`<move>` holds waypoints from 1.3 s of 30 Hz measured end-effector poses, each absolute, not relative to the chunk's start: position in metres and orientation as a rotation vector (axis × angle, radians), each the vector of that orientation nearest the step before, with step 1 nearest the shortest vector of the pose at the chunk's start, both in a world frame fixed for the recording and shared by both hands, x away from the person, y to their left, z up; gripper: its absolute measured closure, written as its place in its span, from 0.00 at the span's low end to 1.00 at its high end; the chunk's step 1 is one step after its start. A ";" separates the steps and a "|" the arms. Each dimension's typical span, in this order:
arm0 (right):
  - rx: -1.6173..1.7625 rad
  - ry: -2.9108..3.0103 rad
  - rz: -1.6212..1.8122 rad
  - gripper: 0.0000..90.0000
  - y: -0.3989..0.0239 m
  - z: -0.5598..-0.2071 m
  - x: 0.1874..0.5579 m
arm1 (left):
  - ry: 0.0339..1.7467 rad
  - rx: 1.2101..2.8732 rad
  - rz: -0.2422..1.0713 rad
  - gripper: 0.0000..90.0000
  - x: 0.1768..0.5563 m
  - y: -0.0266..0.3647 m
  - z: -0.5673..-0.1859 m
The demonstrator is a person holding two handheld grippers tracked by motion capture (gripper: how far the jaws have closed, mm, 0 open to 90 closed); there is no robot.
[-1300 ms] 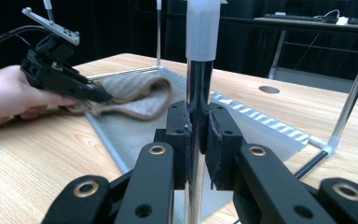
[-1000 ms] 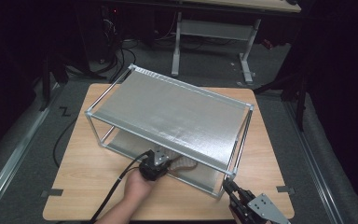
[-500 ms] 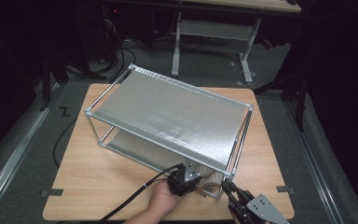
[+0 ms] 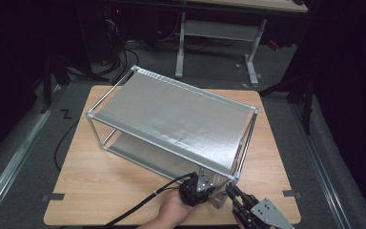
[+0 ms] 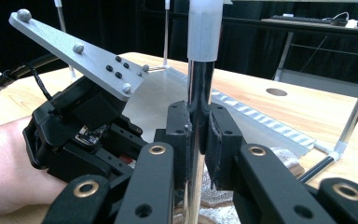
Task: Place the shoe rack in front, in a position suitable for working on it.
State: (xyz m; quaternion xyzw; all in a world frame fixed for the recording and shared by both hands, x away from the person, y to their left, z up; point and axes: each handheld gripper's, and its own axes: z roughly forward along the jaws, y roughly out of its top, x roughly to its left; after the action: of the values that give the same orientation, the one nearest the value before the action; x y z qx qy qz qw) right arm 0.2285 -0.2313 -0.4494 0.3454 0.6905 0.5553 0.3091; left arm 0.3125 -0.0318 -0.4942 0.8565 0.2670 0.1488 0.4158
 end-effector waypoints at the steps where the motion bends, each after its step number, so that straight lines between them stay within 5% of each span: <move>1: 0.913 1.823 1.468 0.90 -0.231 -0.449 0.229 | 0.669 2.147 0.362 0.76 0.312 -0.032 -0.494; 17: 0.909 1.830 1.466 0.90 -0.231 -0.449 0.229 | 0.660 2.161 0.430 0.76 0.328 -0.012 -0.497; 29: 0.906 1.832 1.465 0.90 -0.232 -0.449 0.229 | 0.833 2.149 0.572 0.77 0.362 0.054 -0.498; 30: 0.906 1.832 1.465 0.90 -0.232 -0.449 0.229 | 0.916 2.038 0.569 0.77 0.364 0.056 -0.502; 32: 0.908 1.831 1.466 0.90 -0.231 -0.449 0.229 | 0.874 2.149 0.568 0.77 0.370 0.074 -0.498; 34: 0.907 1.831 1.465 0.90 -0.231 -0.449 0.229 | 0.993 1.998 0.584 0.77 0.374 0.080 -0.503; 39: 0.907 1.833 1.464 0.90 -0.232 -0.449 0.229 | 0.989 2.189 0.661 0.77 0.387 0.122 -0.495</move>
State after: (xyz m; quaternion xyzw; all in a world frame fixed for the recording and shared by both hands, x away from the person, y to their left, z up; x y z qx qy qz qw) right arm 0.2292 -0.2315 -0.4489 0.3431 0.6932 0.5538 0.3083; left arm 0.3869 0.1225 -0.4946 0.8326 0.3763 0.2516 0.3193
